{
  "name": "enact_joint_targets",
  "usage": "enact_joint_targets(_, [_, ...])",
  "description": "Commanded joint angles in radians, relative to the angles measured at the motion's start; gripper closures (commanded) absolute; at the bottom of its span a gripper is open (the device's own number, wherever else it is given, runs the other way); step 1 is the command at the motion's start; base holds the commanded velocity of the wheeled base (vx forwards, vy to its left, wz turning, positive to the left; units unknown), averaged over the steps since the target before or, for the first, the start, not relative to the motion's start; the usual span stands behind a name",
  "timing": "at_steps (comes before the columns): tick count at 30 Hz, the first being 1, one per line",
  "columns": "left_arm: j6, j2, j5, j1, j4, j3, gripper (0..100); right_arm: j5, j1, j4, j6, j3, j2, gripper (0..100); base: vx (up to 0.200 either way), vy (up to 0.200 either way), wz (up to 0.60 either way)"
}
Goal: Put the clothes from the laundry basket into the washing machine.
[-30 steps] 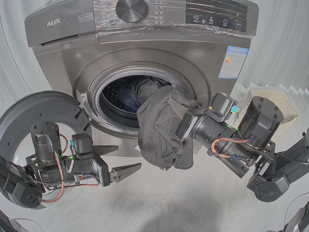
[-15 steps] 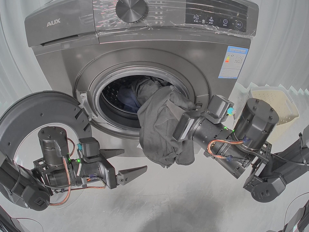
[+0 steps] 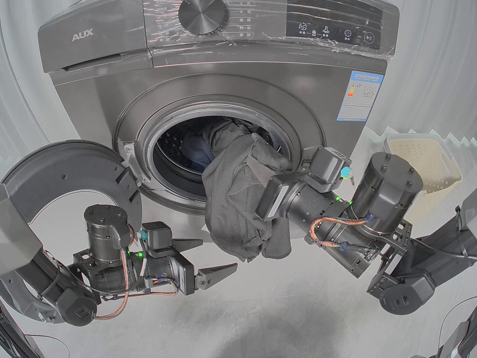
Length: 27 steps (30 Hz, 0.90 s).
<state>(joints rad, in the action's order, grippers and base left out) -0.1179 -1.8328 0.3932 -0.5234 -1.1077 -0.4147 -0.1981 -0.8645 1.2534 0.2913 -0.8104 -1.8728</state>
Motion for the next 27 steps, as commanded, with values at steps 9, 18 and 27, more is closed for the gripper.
enact_joint_targets(9, [0.003,-0.089,-0.014,-0.010,-0.006,-0.033,0,-0.001,-0.015,0.001,-0.001,-0.026,-0.034,100,0.000,0.000,0.00])
enact_joint_targets(18, [0.004,-0.177,-0.020,-0.046,-0.049,-0.081,0,-0.001,-0.016,0.001,-0.001,-0.029,-0.036,100,0.000,0.000,0.00])
enact_joint_targets(27, [0.003,-0.290,-0.079,-0.044,-0.133,-0.154,0,-0.001,-0.016,0.001,-0.001,-0.029,-0.036,100,0.000,0.000,0.00])
